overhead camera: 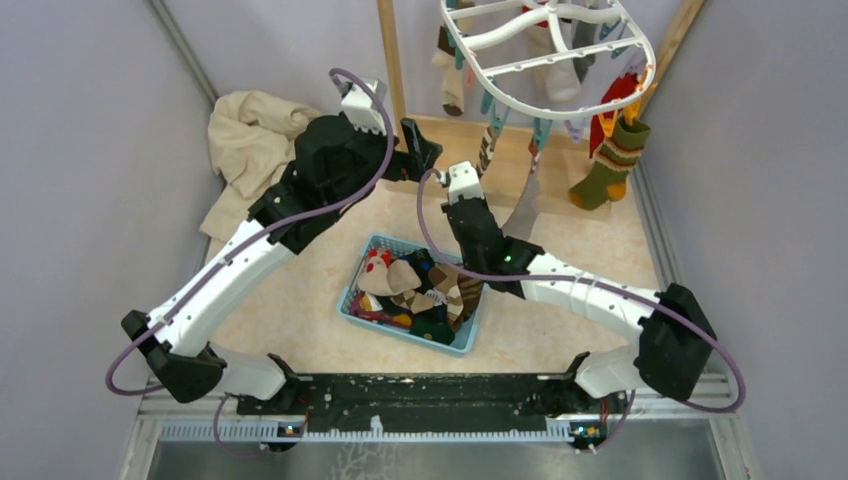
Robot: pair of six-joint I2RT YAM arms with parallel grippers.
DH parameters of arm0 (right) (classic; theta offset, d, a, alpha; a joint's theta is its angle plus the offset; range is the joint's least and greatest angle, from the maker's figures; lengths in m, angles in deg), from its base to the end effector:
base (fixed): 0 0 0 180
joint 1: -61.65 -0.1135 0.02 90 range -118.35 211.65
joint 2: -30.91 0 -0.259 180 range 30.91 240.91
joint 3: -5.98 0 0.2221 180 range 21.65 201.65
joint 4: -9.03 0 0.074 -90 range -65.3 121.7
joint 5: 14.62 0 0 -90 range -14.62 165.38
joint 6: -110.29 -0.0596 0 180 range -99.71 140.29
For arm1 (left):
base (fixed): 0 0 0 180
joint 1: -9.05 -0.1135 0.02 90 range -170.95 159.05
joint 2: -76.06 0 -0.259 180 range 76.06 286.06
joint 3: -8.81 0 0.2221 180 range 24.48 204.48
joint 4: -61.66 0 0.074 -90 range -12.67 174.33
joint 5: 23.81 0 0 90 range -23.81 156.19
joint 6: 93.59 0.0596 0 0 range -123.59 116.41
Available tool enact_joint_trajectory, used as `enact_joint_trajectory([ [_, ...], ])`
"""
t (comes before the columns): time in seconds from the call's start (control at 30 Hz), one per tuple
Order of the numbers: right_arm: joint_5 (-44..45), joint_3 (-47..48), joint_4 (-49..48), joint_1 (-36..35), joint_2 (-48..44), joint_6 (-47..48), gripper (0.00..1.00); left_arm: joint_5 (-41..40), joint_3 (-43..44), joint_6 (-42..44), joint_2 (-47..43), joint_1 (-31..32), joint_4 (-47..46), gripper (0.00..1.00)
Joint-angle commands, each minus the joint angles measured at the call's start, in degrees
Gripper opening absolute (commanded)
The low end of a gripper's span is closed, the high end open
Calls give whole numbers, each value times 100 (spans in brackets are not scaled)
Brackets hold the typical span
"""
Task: Remove the socks clipped to the hanger
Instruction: Remove the sock from the hanger.
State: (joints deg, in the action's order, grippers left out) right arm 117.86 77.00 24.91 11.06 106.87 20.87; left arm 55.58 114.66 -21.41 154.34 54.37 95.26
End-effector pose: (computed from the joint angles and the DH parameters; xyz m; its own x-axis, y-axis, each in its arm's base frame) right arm 0.2144 0.1975 0.3037 -0.2239 -0.2843 -0.9322 -0.1713 0.9531 -0.2495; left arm 0.2160 -0.2028 0.4560 -0.2448 -0.1802 -0.9527 0.5202 0.8048 -0.2859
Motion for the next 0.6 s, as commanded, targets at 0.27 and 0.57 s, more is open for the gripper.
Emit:
enact_joint_trajectory([
  [0.27, 986, 345, -582, -342, 430, 900, 0, 263, 1161, 336, 584, -23, 219, 99],
  [0.57, 1315, 32, -847, -346, 500, 931, 0, 281, 1206, 436, 404, -280, 298, 99],
])
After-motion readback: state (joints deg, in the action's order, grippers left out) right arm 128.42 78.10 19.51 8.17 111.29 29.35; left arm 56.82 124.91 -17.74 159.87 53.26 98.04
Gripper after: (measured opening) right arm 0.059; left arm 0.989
